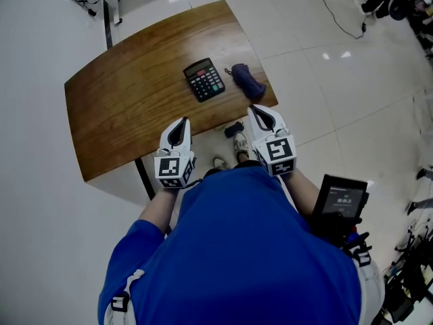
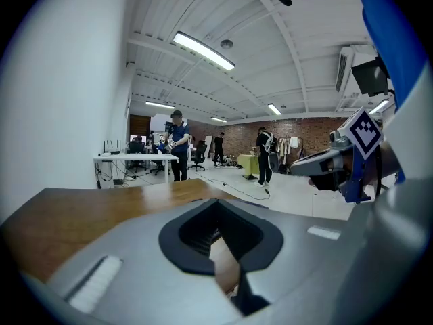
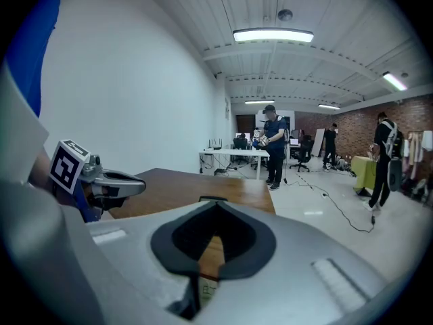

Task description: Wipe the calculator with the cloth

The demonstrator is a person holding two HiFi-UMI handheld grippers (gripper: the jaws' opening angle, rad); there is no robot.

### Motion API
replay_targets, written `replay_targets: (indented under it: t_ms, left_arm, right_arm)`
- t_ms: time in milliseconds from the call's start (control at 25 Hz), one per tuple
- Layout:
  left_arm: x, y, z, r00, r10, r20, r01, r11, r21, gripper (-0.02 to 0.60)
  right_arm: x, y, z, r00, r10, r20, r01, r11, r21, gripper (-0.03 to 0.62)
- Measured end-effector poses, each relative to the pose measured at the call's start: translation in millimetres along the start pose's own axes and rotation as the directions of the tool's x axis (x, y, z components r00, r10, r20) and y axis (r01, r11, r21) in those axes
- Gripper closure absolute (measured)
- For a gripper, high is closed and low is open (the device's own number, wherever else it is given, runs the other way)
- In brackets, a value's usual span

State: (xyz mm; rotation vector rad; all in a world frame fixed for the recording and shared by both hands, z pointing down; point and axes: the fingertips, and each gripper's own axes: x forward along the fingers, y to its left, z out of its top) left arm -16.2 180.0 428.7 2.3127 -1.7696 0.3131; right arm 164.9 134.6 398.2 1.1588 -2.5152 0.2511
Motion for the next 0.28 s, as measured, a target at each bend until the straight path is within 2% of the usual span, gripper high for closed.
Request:
replay_targets:
  t_ms: [280]
  left_arm:
    - [3.0, 0.2, -0.3, 1.000, -0.005, 0.000, 0.005, 1.000, 0.000, 0.574]
  right_arm:
    - [3.8, -0.8, -12.3, 1.000, 0.009, -0.006, -0.009, 1.000, -0.008, 0.591]
